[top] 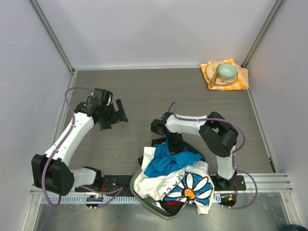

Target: Fold and stack the t-shirts

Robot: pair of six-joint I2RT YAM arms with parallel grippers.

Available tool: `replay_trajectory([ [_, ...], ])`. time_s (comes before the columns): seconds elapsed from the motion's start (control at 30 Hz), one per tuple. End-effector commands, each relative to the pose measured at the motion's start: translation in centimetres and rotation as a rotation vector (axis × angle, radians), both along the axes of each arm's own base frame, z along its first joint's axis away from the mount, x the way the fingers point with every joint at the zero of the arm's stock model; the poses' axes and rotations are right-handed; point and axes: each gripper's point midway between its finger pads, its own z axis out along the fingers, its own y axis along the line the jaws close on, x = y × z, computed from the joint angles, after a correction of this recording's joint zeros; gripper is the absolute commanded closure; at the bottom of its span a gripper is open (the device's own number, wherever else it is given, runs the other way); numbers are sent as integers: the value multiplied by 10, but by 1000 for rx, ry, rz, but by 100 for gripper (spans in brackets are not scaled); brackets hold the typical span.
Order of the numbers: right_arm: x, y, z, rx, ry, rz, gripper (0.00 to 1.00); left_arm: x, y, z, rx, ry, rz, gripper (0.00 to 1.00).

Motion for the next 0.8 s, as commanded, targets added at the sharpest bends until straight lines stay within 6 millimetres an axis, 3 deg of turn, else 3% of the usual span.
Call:
replay_trajectory([
  [0.0,99,97,-80,287,-364,-65,99,12,8,18,48,-74,5,0],
  [0.17,129,116,-83,312,-397,-103,99,14,7,21,44,-78,0,0],
  [0.4,182,111,-77,324,-457,-178,99,19,9,27,57,-104,4,0],
  [0.5,213,106,-65,335,-501,-212,99,23,8,30,53,-111,6,0],
  [0.63,271,106,-41,338,-578,-233,99,29,12,32,74,-121,27,0],
  [0.67,278,101,-40,324,-572,-240,99,30,12,31,74,-116,30,0],
  [0.73,314,97,-31,334,-613,-271,99,32,13,33,78,-123,35,0],
  [0.77,320,95,-28,330,-611,-281,99,33,14,31,80,-119,40,0],
])
